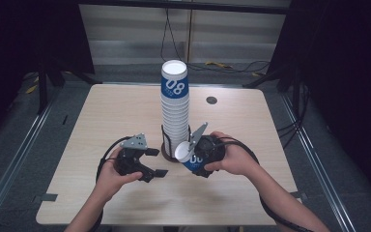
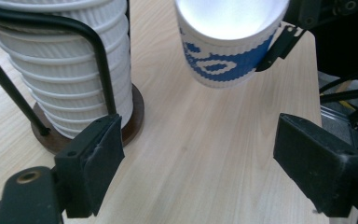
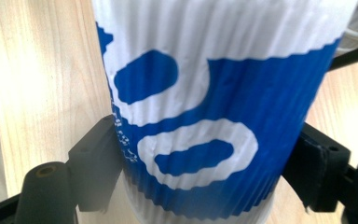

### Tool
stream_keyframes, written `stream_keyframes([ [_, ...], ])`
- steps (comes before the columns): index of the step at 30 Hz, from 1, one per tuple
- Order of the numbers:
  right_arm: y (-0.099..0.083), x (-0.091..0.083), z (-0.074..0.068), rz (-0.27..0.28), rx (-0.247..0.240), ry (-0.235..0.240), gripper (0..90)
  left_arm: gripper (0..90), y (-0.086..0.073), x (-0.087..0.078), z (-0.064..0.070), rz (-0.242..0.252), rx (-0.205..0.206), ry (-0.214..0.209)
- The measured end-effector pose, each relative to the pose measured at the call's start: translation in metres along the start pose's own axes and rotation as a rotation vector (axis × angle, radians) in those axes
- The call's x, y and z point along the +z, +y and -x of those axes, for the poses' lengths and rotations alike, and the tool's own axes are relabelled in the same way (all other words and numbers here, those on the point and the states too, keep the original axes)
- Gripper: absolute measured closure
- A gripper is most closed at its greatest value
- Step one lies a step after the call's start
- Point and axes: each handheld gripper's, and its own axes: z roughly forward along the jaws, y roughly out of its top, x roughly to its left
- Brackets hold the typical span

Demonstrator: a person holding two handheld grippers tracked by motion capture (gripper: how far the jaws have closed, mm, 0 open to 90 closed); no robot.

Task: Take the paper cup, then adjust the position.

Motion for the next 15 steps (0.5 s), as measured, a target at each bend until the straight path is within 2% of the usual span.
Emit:
stream_keyframes([
  [8, 0.0022, 0.0040, 0.0000, 0.002, 0.002, 0.008, 21.0, 15.8, -0.0009, 0.0018, -0.0021, -0.007, -0.004, -0.001],
  [15, 0.0046, 0.0080, -0.0017, -0.021, -0.010, 0.012, 21.0, 15.7, -0.0009, -0.0005, 0.0027, -0.004, -0.002, 0.002],
])
